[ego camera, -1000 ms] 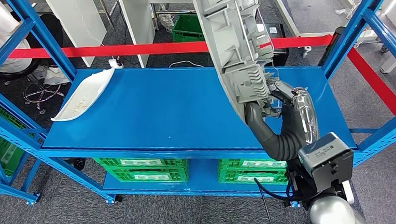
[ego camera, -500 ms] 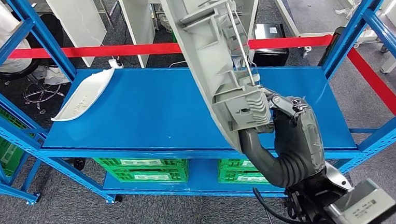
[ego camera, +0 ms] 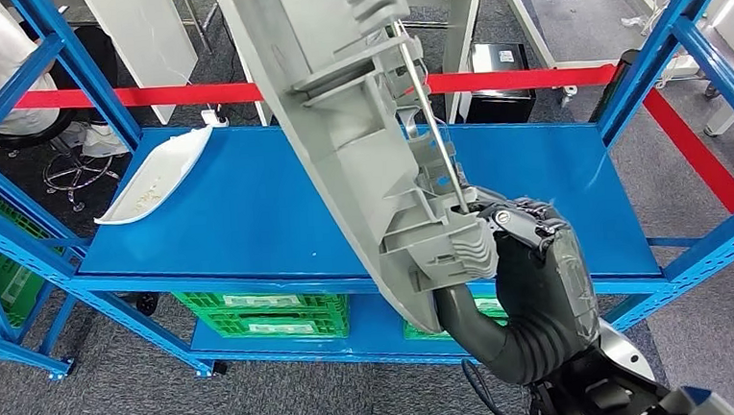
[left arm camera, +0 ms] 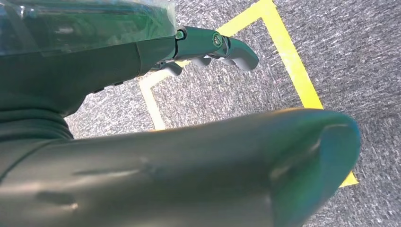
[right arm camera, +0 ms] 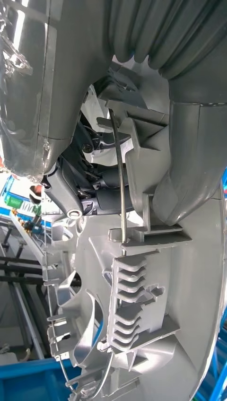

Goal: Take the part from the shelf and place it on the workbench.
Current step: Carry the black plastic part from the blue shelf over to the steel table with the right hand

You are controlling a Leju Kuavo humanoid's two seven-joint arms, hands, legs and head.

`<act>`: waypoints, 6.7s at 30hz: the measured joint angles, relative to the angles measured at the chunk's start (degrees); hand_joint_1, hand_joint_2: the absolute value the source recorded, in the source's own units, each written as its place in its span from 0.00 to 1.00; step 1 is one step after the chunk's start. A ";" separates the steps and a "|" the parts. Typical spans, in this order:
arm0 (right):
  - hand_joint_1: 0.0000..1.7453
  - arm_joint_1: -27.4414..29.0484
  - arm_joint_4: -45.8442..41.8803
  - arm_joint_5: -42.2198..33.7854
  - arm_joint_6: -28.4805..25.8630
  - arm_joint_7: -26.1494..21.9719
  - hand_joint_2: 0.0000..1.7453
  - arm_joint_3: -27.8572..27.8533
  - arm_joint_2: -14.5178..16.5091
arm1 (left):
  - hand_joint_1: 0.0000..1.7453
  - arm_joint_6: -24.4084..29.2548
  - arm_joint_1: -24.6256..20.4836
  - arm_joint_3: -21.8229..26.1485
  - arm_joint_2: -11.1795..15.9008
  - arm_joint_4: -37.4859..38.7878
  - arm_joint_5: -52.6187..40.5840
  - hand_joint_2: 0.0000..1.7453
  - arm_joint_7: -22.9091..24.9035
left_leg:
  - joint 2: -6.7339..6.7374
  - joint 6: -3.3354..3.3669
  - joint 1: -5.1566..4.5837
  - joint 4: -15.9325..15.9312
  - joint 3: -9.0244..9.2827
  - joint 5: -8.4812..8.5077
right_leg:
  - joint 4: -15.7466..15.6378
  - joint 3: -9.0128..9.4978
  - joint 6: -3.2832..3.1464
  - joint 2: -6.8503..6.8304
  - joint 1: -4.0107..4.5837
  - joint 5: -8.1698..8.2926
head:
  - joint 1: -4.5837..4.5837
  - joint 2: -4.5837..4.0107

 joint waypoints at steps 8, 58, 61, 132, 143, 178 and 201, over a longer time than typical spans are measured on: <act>1.00 0.99 -1.55 2.03 -1.28 0.87 1.00 1.58 0.02 | 0.00 -0.70 -0.03 -0.45 0.15 -0.01 0.46 1.00 1.58 | 0.00 0.00 0.00 0.00 0.00 0.00 | 0.00 0.00 0.00 0.00 0.00 0.00 | 0.00 0.00; 1.00 1.20 -2.46 2.14 -3.03 0.87 1.00 3.44 0.06 | 0.00 -1.83 -0.02 -1.04 2.14 -2.11 3.98 1.00 1.31 | 0.41 -2.61 1.27 16.26 -5.84 -9.20 | 2.27 -3.47 -2.23 0.08 -0.22 1.65 | -0.76 0.00; 1.00 1.13 -2.38 2.06 -2.99 0.90 1.00 3.40 0.02 | 0.00 -1.83 -0.10 -1.03 2.29 -2.17 3.98 1.00 1.29 | 0.41 -0.86 0.22 8.44 0.82 -6.78 | 2.30 -4.53 -2.34 0.08 0.44 2.67 | -1.00 0.00; 1.00 0.57 0.13 1.99 -3.64 1.66 1.00 2.33 -0.69 | 0.00 -2.68 -1.46 -1.37 3.76 -3.80 3.98 1.00 1.37 | 0.97 1.35 -0.08 -0.53 4.25 -3.38 | 10.79 -8.59 0.76 -0.56 -0.23 -4.46 | -0.28 0.01; 1.00 1.50 -1.33 3.67 -4.26 2.28 1.00 2.18 -1.55 | 0.00 -1.81 -1.10 -1.49 3.06 -3.83 3.58 1.00 1.16 | 0.92 0.30 -0.94 0.21 -2.80 2.70 | -0.80 4.23 -2.28 -0.55 1.55 -3.02 | 0.25 0.00; 1.00 1.19 -1.23 3.32 -4.25 2.47 1.00 1.89 -1.95 | 0.00 -2.79 -2.02 -2.34 3.69 -3.75 3.61 1.00 1.74 | 0.86 -1.86 0.10 9.41 -5.42 -6.78 | -0.26 0.75 -3.01 -0.87 0.47 -0.16 | -0.36 0.00; 1.00 0.71 -0.48 2.38 -3.49 2.10 1.00 1.89 -1.97 | 0.00 -3.69 -2.75 -2.31 3.48 -3.39 3.40 1.00 1.37 | 1.13 0.33 -0.37 0.33 -2.19 1.41 | 3.53 2.14 -0.60 -0.51 0.30 -2.69 | 0.22 0.00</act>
